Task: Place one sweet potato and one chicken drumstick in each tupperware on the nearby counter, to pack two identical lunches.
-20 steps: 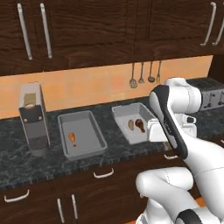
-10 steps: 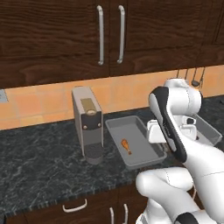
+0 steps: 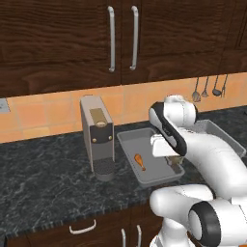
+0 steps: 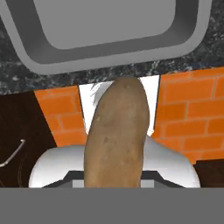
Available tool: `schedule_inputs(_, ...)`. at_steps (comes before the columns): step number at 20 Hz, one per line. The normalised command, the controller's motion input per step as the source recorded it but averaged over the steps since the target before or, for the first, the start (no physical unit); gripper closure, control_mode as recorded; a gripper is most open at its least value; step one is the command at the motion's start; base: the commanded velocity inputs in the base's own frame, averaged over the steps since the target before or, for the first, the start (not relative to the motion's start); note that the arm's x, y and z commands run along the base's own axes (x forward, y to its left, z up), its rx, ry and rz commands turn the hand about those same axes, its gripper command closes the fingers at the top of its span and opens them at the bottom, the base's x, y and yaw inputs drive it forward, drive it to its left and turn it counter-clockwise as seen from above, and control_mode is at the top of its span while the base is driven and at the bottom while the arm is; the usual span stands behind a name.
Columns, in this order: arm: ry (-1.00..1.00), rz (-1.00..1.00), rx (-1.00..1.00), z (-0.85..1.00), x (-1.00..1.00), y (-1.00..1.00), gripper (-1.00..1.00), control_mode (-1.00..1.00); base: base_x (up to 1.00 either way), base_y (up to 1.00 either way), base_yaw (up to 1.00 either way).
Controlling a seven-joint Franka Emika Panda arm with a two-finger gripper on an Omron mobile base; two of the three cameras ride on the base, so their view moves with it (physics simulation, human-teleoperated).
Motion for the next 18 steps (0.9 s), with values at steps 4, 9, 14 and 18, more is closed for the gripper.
schedule_inputs(4, 0.05, 0.08, 0.0, 0.1, 1.0, 0.08, 1.0, -1.0, 0.0, 0.0, 0.0)
schedule_inputs(9, -0.13, 0.13, -0.05, -0.84, 0.91, 0.37, 1.0, -1.0, 0.0, 0.0, 0.0)
schedule_inputs(14, -0.1, 0.14, 0.0, -0.33, 0.54, -0.03, 1.0, -1.0, 0.0, 0.0, 0.0)
schedule_inputs(18, 0.02, 0.12, 0.0, -0.48, 0.54, -0.09, 1.0, -1.0, 0.0, 0.0, 0.0)
